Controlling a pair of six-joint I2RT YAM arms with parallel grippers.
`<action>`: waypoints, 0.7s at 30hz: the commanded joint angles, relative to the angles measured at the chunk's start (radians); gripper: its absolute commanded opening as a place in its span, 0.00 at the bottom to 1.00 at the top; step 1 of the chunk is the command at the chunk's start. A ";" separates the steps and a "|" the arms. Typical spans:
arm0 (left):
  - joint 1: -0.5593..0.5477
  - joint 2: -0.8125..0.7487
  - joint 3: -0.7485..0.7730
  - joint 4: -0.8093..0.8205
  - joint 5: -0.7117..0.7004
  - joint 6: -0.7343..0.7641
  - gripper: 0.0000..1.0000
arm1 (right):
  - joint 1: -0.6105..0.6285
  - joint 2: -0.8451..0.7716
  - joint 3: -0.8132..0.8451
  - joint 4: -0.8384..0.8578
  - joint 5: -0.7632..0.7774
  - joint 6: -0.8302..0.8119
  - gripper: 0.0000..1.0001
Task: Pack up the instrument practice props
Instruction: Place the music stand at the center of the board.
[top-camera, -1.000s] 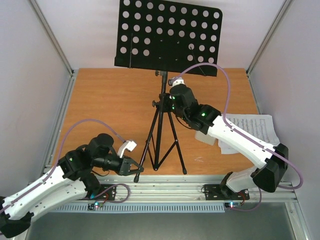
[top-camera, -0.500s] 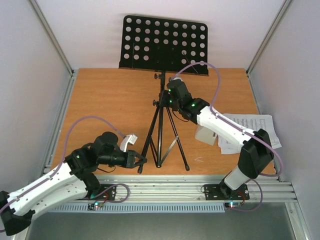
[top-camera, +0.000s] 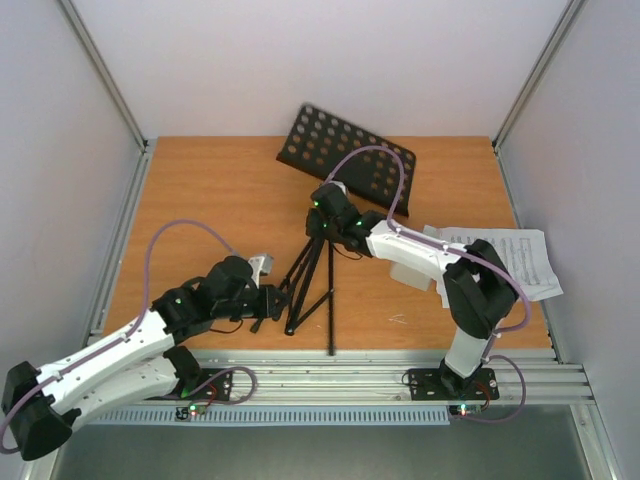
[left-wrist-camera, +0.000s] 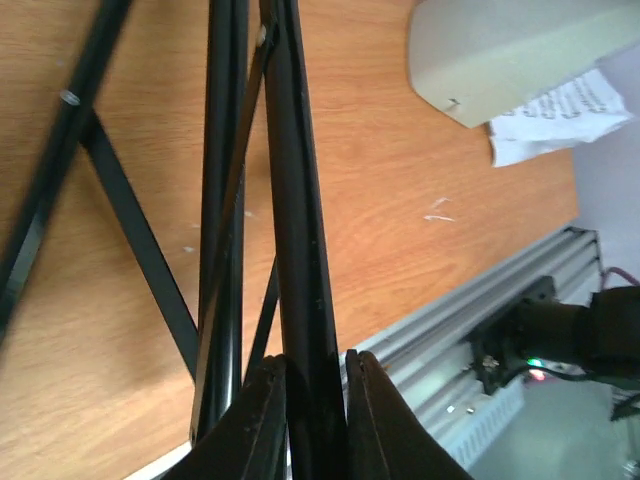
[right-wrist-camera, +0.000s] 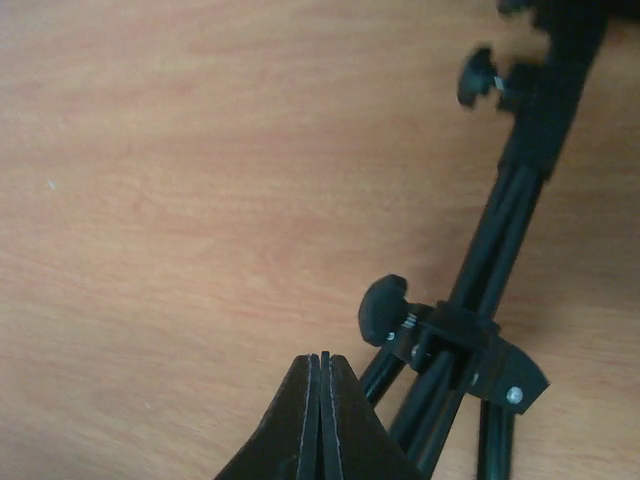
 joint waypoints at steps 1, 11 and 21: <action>-0.013 -0.034 -0.003 0.202 -0.086 0.182 0.00 | 0.001 0.049 -0.008 0.026 -0.009 0.002 0.01; -0.013 -0.068 -0.057 0.199 -0.109 0.176 0.01 | 0.000 0.075 -0.012 0.064 -0.043 -0.018 0.01; -0.013 -0.030 -0.113 0.215 -0.102 0.185 0.00 | 0.000 -0.144 -0.078 0.044 -0.192 -0.102 0.38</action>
